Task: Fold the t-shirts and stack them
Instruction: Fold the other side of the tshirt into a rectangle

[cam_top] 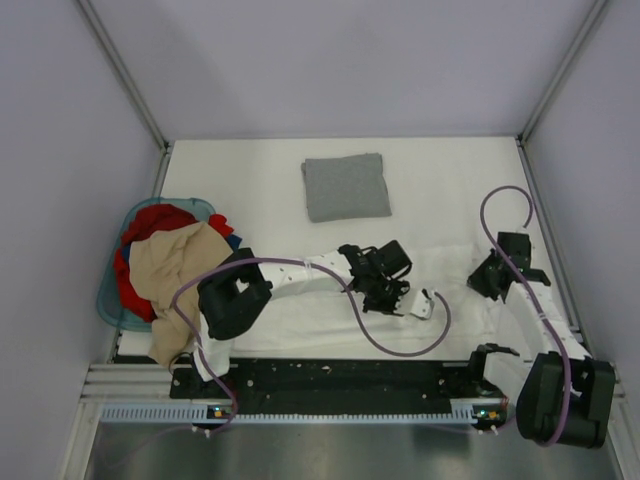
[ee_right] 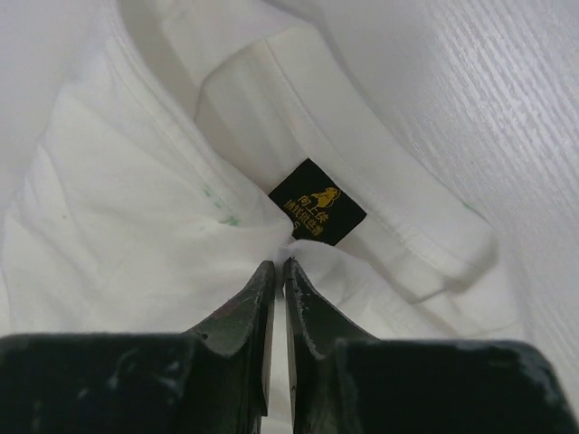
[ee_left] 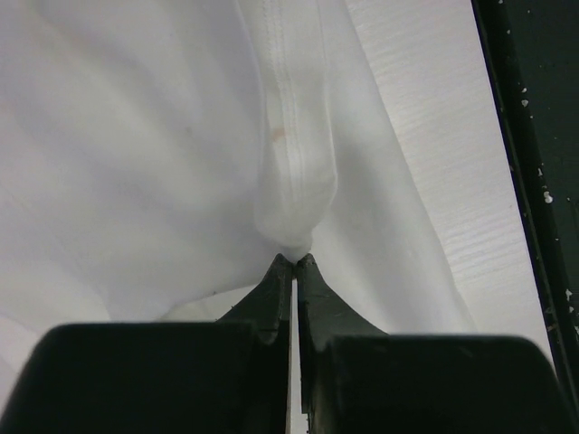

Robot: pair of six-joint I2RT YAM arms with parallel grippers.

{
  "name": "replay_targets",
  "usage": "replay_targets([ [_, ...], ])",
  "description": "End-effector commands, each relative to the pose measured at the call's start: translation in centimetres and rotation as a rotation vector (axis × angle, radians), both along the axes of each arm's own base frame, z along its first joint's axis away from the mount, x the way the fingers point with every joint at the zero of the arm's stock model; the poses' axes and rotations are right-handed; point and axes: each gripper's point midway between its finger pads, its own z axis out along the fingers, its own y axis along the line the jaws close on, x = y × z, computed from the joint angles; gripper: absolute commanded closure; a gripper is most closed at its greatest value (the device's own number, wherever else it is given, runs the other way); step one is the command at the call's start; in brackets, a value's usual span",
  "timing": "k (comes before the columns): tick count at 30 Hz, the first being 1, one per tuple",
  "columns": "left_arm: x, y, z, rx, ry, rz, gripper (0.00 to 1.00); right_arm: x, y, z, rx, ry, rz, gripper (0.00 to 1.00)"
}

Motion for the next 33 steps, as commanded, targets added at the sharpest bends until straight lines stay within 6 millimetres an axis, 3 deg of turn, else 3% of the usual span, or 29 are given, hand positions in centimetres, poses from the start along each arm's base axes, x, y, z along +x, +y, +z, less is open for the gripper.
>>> replay_targets([
  [1,-1.2,0.2,1.9,-0.039,0.034,-0.033,1.00,2.6,-1.2,3.6,-0.069,-0.081,0.045,0.82],
  [3,-1.0,0.1,2.2,-0.038,0.025,-0.033,0.93,2.4,-1.2,4.5,-0.081,-0.072,0.068,0.65],
  [5,-0.9,0.2,2.5,-0.034,0.020,-0.040,0.69,1.9,-1.0,5.3,-0.077,-0.059,0.082,0.50],
  [8,-0.9,0.2,3.8,-0.033,0.017,-0.052,0.51,0.8,0.4,6.1,-0.013,-0.038,0.101,0.41],
  [12,-1.3,-0.3,5.7,-0.062,0.037,-0.054,0.44,-1.8,2.5,6.1,0.084,0.023,0.094,0.40],
  [15,-2.1,-1.6,6.8,-0.108,0.101,-0.055,0.43,-3.9,4.8,4.5,0.207,0.060,0.066,0.40],
  [18,-2.9,-2.2,5.9,-0.105,0.165,-0.060,0.41,-5.2,6.3,2.7,0.300,0.081,0.028,0.40],
  [20,-3.3,-2.3,4.8,-0.089,0.190,-0.065,0.39,-5.8,6.3,1.6,0.301,0.099,0.009,0.40],
  [23,-3.2,-2.1,3.2,-0.070,0.189,-0.055,0.42,-6.2,6.3,0.7,0.308,0.117,-0.014,0.42],
  [27,-3.0,-1.6,1.9,-0.052,0.171,-0.049,0.59,-6.4,6.3,-0.4,0.315,0.129,-0.047,0.50],
  [30,-2.9,-1.2,1.1,-0.039,0.163,-0.046,0.71,-6.7,6.3,-1.0,0.319,0.144,-0.064,0.70],
  [33,-2.7,-0.9,0.6,-0.028,0.153,-0.038,0.93,-6.6,6.2,-0.8,0.314,0.132,-0.064,1.00],
])
